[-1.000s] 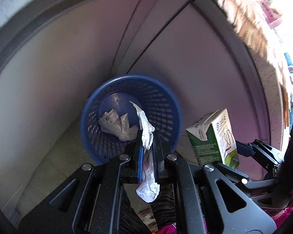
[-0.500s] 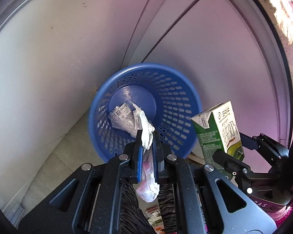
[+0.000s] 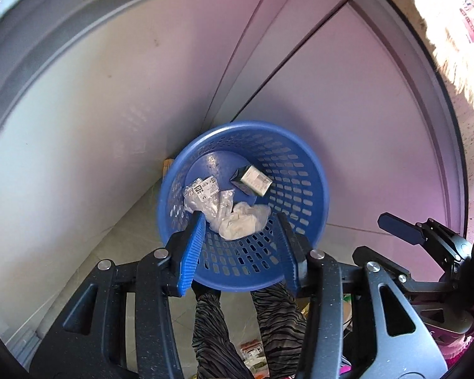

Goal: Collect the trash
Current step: 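Open both tools to drop the tissue and carton into the wastebasket, then move both tools back up over the cloth toward the red snack bag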

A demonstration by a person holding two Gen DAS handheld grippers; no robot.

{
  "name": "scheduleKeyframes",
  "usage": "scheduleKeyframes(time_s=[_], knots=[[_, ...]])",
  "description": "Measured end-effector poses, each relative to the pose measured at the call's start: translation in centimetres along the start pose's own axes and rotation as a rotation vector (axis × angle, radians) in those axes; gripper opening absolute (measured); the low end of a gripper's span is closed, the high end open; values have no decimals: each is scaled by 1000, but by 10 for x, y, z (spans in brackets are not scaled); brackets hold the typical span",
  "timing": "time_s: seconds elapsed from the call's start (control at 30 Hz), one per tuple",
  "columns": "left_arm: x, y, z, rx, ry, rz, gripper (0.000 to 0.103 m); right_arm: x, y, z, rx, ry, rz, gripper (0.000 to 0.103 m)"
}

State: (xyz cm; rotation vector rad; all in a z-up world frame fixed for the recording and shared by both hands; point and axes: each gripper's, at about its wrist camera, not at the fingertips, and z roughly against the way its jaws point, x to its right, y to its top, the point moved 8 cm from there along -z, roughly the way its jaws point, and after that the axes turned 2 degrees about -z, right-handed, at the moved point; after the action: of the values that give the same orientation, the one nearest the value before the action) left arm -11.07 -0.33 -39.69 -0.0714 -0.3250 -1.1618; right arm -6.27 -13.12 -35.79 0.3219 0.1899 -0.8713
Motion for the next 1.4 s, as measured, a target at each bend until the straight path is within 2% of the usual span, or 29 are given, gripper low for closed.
scheduleKeyframes(time_s=[0.33, 0.5, 0.7, 0.77, 0.8, 0.87, 1.1, 1.4], knots=[[4, 12, 32, 56, -10, -15, 45, -11, 16, 39, 54, 43, 20, 58], [9, 27, 69, 122, -10, -31, 45, -19, 28, 73, 105, 77, 36, 58], [27, 58, 123, 228, 11, -98, 45, -22, 46, 122, 170, 112, 58, 58], [36, 70, 142, 268, 13, -121, 50, -21, 52, 136, 192, 123, 60, 58], [41, 75, 151, 290, 17, -134, 56, -20, 54, 144, 202, 127, 61, 59], [53, 87, 169, 334, 25, -163, 60, -17, 62, 159, 228, 132, 60, 62], [102, 124, 213, 441, 46, -272, 61, 11, 86, 205, 302, 135, 22, 64], [161, 166, 225, 473, 131, -428, 61, 67, 127, 241, 381, 103, -45, 68]])
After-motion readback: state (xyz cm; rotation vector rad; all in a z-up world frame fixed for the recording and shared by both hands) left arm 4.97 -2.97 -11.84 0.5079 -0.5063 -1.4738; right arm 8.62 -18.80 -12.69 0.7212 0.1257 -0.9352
